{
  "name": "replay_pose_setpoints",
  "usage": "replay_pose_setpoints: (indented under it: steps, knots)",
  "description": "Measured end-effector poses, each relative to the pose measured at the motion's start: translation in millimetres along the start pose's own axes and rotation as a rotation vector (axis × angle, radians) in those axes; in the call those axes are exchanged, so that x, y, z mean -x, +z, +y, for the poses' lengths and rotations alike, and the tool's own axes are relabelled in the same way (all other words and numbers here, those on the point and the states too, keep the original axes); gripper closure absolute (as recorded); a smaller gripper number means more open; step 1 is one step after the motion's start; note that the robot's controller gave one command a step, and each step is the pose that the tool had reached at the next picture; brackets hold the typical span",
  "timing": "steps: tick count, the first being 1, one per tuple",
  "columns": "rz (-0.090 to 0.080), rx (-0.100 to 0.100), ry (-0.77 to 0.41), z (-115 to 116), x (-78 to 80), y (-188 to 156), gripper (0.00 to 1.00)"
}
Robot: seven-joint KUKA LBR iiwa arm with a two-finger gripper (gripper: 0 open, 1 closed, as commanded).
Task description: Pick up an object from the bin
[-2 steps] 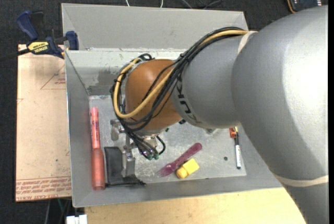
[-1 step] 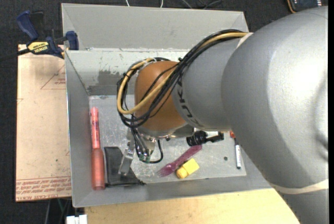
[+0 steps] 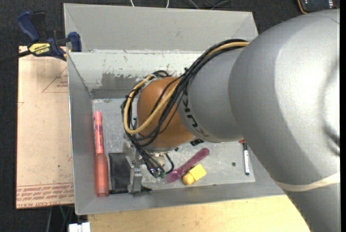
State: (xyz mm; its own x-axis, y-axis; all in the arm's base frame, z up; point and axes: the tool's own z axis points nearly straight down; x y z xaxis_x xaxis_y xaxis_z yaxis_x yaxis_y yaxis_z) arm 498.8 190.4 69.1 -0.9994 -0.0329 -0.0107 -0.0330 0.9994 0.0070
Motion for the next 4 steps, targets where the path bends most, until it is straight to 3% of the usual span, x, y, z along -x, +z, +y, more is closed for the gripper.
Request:
replay_pose_setpoints:
  steps: [1, 2, 3, 4]
  knots:
    - [0.013, -0.006, 0.400, 8, -14.7, -1, 1.00]
    - [0.013, -0.006, 0.400, 8, -14.6, -1, 1.00]
    - [0.021, -0.012, 0.400, 7, -17.3, -23, 1.00]
    - [0.018, -0.010, 0.398, 7, -15.7, -65, 1.00]
